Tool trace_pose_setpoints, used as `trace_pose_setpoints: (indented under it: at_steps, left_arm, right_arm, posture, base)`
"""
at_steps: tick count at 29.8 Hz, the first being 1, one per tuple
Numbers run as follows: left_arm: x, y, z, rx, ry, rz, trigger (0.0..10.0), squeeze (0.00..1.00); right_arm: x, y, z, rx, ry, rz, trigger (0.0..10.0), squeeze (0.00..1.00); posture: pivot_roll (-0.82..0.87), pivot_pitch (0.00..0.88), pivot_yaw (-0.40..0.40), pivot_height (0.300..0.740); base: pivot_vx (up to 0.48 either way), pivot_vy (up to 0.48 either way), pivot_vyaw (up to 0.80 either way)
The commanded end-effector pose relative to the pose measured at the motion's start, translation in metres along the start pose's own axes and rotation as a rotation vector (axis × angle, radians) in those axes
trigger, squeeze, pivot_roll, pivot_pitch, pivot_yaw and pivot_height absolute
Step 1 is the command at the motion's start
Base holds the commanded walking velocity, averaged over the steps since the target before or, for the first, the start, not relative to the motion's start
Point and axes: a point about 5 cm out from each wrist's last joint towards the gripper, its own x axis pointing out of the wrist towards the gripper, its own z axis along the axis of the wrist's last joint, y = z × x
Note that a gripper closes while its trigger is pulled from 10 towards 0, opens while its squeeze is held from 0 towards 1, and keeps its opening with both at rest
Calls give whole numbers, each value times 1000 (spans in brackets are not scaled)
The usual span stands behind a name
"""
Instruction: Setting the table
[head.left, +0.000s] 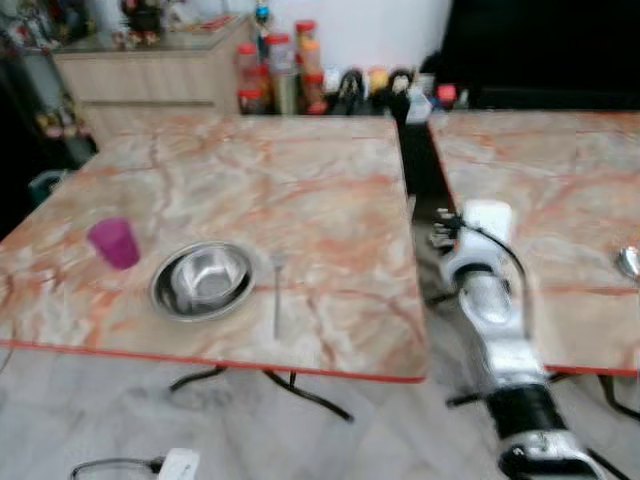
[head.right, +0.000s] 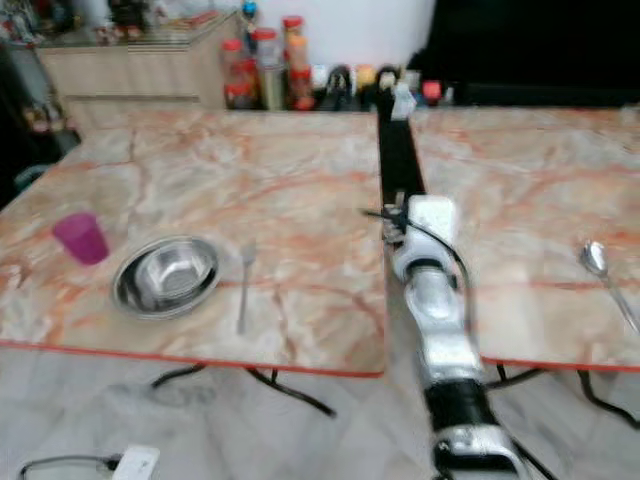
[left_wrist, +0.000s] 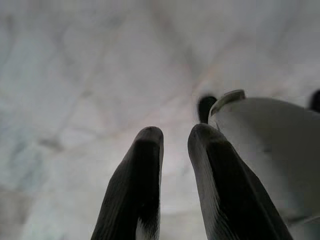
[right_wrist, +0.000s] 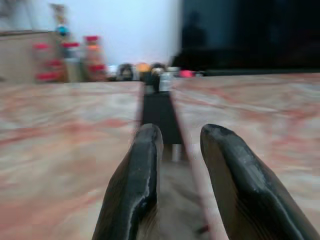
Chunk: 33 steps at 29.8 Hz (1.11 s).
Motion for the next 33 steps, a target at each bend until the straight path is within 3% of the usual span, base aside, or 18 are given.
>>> trace_pose_setpoints:
  at_steps: [1, 14, 25, 33]
  left_arm:
    - [-1, 13, -2, 12, 7, 34, 10000, 0]
    - [-1, 13, -1, -4, 3, 28, 10000, 0]
    - [-1, 12, 0, -25, -1, 12, 10000, 0]
    - [-1, 13, 0, -34, -3, 21, 10000, 0]
  right_arm:
    - [2, 17, 10, 14, -32, 44, 10000, 0]
    - [3, 10, 11, 7, -26, 14, 10000, 0]
    - [-13, 3, -4, 5, 25, -43, 10000, 0]
    - [-26, 0, -16, -32, 155, -85, 10000, 0]
  posture:
    - [32, 0, 35, 728]
    - [33, 0, 30, 728]
    - [29, 0, 30, 728]
    - [28, 0, 28, 728]
  base:
    - [274, -390, 0]
    - [231, -395, 0]
    - [22, -376, 0]
    - [0, -39, 0]
